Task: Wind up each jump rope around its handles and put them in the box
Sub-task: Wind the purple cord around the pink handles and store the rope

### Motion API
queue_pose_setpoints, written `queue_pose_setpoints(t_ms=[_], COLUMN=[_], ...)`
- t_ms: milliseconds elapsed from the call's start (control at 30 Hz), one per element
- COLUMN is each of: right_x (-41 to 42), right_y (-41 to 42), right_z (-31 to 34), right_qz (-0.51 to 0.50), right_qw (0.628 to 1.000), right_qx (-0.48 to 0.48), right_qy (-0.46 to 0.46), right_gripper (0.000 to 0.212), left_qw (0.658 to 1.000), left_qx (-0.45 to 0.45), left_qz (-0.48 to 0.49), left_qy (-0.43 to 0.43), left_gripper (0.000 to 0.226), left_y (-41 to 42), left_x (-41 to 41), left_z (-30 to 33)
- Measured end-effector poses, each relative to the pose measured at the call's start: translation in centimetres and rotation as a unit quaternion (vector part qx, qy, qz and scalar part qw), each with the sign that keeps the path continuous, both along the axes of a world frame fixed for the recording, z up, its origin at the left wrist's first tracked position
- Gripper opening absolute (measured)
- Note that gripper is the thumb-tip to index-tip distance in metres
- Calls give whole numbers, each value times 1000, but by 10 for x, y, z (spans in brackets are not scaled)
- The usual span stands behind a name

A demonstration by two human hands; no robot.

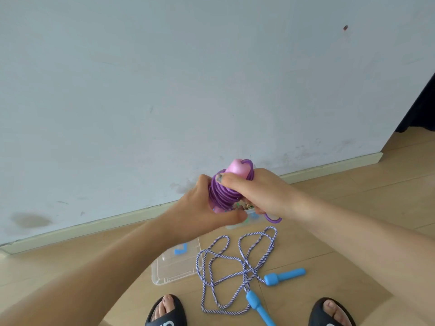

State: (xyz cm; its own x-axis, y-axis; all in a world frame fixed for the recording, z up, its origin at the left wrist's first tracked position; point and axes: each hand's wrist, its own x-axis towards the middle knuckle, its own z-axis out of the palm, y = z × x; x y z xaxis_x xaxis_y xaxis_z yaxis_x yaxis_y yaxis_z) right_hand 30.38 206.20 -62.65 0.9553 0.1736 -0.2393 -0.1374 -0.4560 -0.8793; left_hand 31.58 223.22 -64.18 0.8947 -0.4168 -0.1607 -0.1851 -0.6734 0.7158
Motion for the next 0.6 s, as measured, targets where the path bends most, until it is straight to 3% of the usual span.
queue_pose_setpoints(t_ms=[67, 133, 267, 400, 600], right_x=[-2, -5, -6, -4, -10], right_y=[-1, 2, 8, 8, 10], right_z=[1, 0, 0, -2, -9], right_qz=[64, 98, 77, 32, 5], right_qw=[998, 995, 997, 999, 995], right_qx=[-10, -15, 7, 7, 99], right_qy=[6, 16, 11, 12, -9], right_gripper=[46, 49, 60, 77, 42], left_qw=[994, 989, 993, 998, 993], left_qx=[-85, -103, -78, -67, -105], left_qz=[-28, -64, -76, -11, 27], left_qy=[69, 88, 44, 13, 44], left_gripper=[60, 47, 35, 31, 30], left_y=[4, 6, 6, 6, 10], left_x=[5, 7, 11, 17, 22], left_z=[12, 16, 14, 10, 9])
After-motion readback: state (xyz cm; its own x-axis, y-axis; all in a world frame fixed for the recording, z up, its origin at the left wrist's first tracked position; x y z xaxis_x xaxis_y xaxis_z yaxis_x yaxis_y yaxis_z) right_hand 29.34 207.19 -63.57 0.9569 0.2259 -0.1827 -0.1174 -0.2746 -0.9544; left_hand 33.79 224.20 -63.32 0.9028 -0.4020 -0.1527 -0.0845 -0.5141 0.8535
